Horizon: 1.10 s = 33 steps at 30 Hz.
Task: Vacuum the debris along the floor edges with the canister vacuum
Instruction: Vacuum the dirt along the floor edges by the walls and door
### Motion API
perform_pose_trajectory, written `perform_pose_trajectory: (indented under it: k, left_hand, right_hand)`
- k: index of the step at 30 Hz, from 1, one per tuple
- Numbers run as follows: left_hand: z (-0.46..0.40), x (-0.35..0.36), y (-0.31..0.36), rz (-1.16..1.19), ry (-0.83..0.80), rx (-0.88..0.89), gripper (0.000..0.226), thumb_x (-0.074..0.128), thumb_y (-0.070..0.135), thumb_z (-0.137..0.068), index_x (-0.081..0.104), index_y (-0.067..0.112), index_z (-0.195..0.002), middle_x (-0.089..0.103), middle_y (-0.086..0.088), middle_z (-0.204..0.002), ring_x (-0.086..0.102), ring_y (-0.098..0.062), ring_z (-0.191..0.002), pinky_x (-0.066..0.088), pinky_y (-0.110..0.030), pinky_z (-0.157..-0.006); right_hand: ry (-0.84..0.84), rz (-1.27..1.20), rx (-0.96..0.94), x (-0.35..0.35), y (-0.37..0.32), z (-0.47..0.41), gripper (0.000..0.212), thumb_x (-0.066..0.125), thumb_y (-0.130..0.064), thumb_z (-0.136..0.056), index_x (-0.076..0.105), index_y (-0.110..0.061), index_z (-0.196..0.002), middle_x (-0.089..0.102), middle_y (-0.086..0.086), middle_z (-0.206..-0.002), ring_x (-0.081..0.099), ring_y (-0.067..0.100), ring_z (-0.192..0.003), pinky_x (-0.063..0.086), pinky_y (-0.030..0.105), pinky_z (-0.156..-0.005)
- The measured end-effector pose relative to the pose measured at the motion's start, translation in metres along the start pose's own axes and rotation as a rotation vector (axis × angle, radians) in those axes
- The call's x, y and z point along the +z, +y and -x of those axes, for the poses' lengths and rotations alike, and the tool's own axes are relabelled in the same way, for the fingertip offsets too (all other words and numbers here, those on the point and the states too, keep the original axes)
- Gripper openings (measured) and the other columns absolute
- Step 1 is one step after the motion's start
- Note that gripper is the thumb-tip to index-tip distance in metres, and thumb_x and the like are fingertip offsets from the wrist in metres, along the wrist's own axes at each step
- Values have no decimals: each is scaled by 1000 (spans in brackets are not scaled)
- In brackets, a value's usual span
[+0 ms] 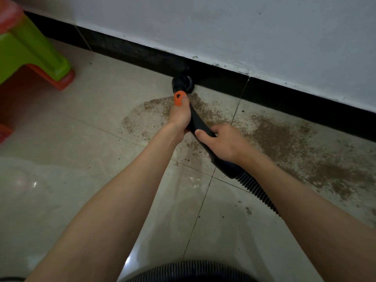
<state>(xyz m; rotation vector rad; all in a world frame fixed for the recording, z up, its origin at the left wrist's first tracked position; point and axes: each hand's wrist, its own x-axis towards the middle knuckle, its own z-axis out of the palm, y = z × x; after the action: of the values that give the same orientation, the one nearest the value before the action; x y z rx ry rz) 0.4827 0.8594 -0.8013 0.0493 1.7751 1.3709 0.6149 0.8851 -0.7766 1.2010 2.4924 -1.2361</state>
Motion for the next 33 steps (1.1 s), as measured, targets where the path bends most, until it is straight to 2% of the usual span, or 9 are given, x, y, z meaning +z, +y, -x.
perform_pose_trajectory:
  k: [2, 5, 9, 14, 17, 20, 22, 25, 33]
  left_hand:
    - [-4, -6, 0, 18, 35, 9, 47, 32, 47, -100, 45, 9, -125, 56, -4, -97, 57, -24, -99, 51, -36, -86]
    - [-16, -26, 3, 54, 114, 13, 52, 36, 49, -99, 46, 7, -127, 58, -8, -109, 57, -25, -100, 51, -35, -82]
    - [-32, -57, 13, 98, 190, 15, 54, 39, 47, -99, 42, 4, -132, 56, -10, -109, 57, -24, -93, 50, -29, -62]
    - [-41, -65, 30, 47, 167, 20, 53, 35, 44, -101, 39, 5, -136, 52, -7, -101, 54, -23, -92, 49, -30, -60]
    - [-41, -60, 28, -6, 122, 8, 54, 32, 46, -101, 39, 5, -135, 52, -7, -102, 54, -23, -93, 49, -32, -65]
    - [-34, -53, 20, -27, 89, -4, 57, 31, 48, -100, 37, 4, -137, 51, -9, -110, 54, -25, -100, 48, -35, -76]
    - [-27, -46, 13, -56, 52, -6, 57, 31, 49, -100, 38, 5, -136, 53, -10, -115, 54, -25, -102, 48, -35, -78]
    - [-10, -30, 1, -75, -33, -17, 55, 29, 49, -100, 40, 8, -134, 54, -10, -121, 55, -24, -104, 48, -35, -80]
    - [40, 31, -21, -214, -227, -65, 57, 29, 49, -100, 42, 5, -134, 55, -13, -124, 55, -31, -112, 47, -44, -98]
  right_hand:
    - [-1, 36, -11, 4, -6, -5, 48, 46, -59, -93, 58, -16, -77, 66, 4, -71, 65, 24, -68, 52, 36, -65]
    - [-9, 78, -45, 13, -22, -20, 45, 46, -59, -93, 58, -19, -77, 64, 1, -70, 65, 22, -66, 49, 32, -60]
    - [-38, 203, -102, 20, -48, -45, 45, 44, -62, -93, 60, -20, -90, 61, 0, -73, 61, 18, -67, 42, 29, -55]
    - [-25, 149, -93, 25, -59, -61, 49, 46, -63, -92, 63, -17, -90, 64, 2, -76, 63, 21, -70, 46, 29, -57]
    - [-13, 93, -69, 28, -53, -56, 44, 47, -61, -92, 61, -20, -85, 65, 2, -77, 65, 22, -72, 52, 34, -66]
    - [-10, 47, -31, 29, -44, -41, 42, 47, -60, -93, 61, -20, -90, 67, 3, -76, 66, 22, -72, 56, 37, -70]
    - [14, 46, -10, 27, -37, -27, 41, 47, -60, -93, 61, -21, -88, 67, 2, -74, 66, 21, -69, 56, 36, -67]
    - [52, 75, 38, 24, -24, 1, 41, 46, -59, -93, 56, -22, -77, 64, 0, -67, 63, 19, -62, 47, 30, -55]
    - [107, 70, 236, -3, 12, 69, 43, 46, -58, -94, 57, -19, -78, 64, 3, -70, 61, 20, -61, 41, 28, -53]
